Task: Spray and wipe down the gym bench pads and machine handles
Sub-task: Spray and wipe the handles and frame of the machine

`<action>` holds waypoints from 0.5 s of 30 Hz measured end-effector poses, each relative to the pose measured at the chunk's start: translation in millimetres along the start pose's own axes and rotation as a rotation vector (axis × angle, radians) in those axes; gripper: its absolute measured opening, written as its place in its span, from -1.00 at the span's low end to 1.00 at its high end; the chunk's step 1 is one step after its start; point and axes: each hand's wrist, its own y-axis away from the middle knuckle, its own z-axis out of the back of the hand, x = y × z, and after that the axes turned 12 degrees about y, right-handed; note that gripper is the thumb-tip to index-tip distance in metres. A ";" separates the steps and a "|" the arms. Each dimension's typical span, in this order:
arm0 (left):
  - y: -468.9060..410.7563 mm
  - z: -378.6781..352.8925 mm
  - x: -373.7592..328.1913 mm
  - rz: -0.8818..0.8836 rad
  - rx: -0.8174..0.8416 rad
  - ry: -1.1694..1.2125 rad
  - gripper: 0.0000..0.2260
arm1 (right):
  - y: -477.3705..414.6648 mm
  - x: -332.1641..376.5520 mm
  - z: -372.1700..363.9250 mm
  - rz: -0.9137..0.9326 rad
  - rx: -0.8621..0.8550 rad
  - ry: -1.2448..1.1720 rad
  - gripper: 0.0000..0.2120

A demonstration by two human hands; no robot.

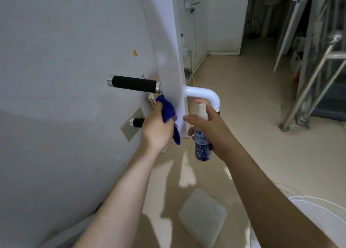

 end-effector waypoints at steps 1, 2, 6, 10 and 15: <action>7.7 -2.2 0.1 0.027 -0.010 0.033 -0.72 | 0.4 -0.4 2.8 0.009 0.010 0.016 -0.59; 18.6 -4.3 -2.4 0.065 -0.025 0.053 -0.68 | 1.5 -1.5 7.0 0.021 0.034 0.038 -0.61; 52.0 -16.3 -12.9 0.193 -0.138 0.119 -0.80 | 5.3 -3.7 35.2 0.025 0.293 0.164 -0.62; 88.5 -44.7 -44.7 0.207 -0.022 0.308 -0.87 | 14.6 -10.3 73.4 -0.068 0.512 0.072 -0.62; 119.3 -83.6 -80.4 0.330 0.044 0.766 -0.87 | 34.6 -17.7 122.9 -0.120 0.718 0.007 -0.83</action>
